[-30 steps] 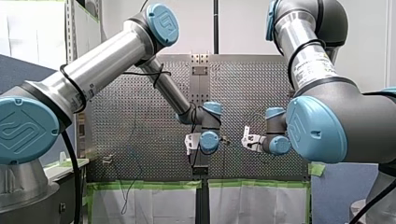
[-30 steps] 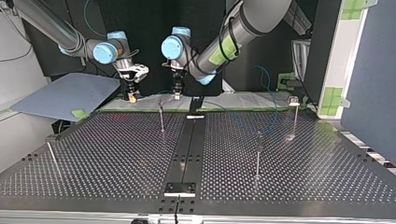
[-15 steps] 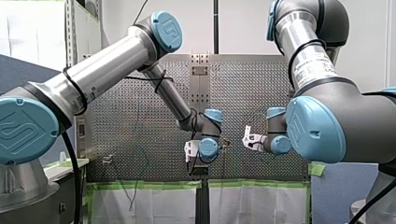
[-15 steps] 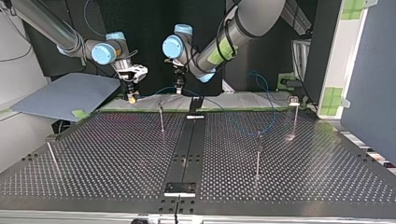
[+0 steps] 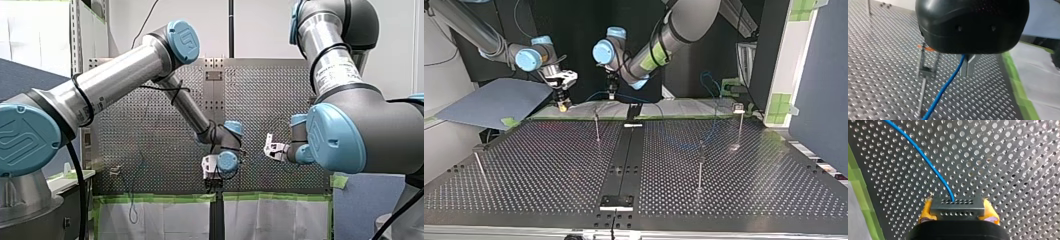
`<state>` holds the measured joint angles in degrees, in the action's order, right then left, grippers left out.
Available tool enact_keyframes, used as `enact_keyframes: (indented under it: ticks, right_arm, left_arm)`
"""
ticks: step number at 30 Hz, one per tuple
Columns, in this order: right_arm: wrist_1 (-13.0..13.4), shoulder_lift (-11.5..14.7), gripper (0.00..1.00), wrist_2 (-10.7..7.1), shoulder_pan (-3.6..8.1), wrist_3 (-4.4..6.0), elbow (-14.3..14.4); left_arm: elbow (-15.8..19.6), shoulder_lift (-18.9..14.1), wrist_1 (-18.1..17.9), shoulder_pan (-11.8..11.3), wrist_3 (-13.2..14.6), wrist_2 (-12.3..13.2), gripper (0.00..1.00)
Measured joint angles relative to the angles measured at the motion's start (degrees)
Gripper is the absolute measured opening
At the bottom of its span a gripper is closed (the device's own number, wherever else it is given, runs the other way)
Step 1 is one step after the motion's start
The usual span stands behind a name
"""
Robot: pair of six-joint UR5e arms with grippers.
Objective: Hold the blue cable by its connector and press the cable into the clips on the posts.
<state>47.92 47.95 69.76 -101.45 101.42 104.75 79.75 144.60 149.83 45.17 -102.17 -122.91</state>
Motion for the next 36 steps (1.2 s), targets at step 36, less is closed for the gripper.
enact_keyframes:
  ticks: [36]
  right_arm:
    - [-2.3,-0.35,0.0,-1.98,1.94,-0.15,-3.53]
  left_arm:
    - [-8.3,1.68,2.25,-0.42,-2.24,5.15,0.0]
